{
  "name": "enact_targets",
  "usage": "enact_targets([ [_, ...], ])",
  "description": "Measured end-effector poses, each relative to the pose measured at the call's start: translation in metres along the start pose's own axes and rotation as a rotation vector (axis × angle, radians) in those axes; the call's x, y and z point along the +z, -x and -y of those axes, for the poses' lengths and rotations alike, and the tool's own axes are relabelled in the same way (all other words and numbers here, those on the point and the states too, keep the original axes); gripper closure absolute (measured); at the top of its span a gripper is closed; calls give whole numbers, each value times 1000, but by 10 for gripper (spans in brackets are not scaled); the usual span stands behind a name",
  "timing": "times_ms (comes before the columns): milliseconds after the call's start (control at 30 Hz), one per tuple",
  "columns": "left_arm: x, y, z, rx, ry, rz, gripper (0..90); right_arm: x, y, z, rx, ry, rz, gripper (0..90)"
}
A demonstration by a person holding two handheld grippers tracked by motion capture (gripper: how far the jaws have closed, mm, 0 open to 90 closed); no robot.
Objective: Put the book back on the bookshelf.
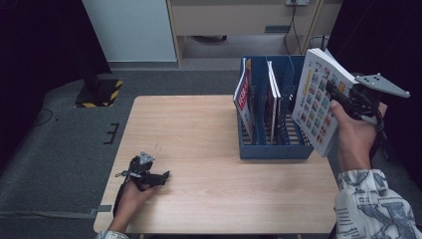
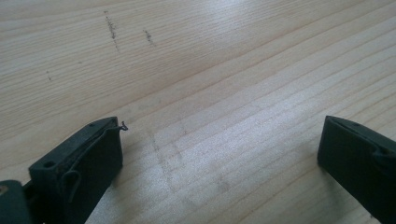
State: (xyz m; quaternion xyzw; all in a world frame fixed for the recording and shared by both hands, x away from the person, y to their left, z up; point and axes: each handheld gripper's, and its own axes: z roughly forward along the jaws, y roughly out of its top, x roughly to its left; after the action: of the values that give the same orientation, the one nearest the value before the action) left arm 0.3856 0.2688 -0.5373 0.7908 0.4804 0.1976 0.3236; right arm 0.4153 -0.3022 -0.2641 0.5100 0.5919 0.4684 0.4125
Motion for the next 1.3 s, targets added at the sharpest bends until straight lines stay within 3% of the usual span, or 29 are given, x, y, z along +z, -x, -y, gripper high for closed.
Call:
enact_targets([
  [133, 0, 0, 0, -1, 0, -1, 0, 16, 4, 1, 1, 2, 29, 739],
  [300, 0, 0, 0, -1, 0, -1, 0, 35, 6, 7, 43, -6, 54, 739],
  [567, 0, 0, 0, -1, -1, -1, 0, 62, 0, 9, 50, -4, 58, 739],
  [933, 0, 0, 0, -1, 0, -1, 0, 79, -11, 11, 49, 10, 57, 739],
  [1167, 0, 0, 0, -2, 0, -2, 0, 85, -10, 16, 43, 22, 66, 739],
  [1300, 0, 1, 0, -5, -1, -2, 0, 88, -9, 20, 68, 41, 71, 739],
])
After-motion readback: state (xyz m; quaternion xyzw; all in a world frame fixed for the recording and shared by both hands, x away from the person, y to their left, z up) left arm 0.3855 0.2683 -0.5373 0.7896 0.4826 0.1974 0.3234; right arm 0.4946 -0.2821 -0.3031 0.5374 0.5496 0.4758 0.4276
